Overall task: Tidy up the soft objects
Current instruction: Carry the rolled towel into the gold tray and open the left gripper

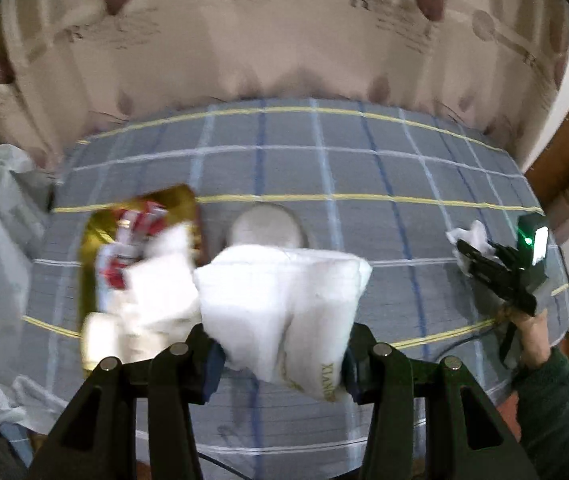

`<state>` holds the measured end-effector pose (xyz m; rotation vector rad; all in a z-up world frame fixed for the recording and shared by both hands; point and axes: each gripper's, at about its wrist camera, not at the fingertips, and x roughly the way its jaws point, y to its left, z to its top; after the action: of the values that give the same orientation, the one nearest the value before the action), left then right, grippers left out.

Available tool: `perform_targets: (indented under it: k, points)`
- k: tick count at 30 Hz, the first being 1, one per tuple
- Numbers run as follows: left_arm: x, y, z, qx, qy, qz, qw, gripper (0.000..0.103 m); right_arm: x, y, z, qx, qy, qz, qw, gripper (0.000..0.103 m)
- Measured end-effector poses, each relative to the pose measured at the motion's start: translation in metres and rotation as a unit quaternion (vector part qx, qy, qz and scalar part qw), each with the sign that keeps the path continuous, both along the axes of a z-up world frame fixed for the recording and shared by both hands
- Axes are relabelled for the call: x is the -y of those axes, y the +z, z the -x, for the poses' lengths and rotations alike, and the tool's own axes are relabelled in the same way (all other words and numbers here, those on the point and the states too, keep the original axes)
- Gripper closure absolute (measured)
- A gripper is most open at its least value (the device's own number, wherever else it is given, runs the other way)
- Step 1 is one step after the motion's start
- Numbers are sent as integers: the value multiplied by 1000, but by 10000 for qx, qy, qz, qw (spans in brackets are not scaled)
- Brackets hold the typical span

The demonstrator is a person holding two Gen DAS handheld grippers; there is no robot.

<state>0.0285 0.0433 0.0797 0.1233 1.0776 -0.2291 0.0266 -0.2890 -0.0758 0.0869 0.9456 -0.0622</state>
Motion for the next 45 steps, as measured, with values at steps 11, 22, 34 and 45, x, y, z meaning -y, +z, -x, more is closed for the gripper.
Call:
perform_targets:
  k: [11, 22, 34, 45]
  points:
    - [-99, 20, -38, 363, 978, -540, 9931, 55, 0, 0, 0, -3, -1, 9, 10000, 58]
    - [-157, -53, -98, -70, 1646, -136, 9862, 55, 0, 0, 0, -5, 1, 16, 10000, 58]
    - [-179, -100, -149, -407, 1880, 127, 9812, 41, 1, 0, 0, -11, 0, 41, 10000, 57]
    - [-188, -100, -164, -445, 1937, 266, 9797, 29, 1, 0, 0, -18, 3, 66, 10000, 57]
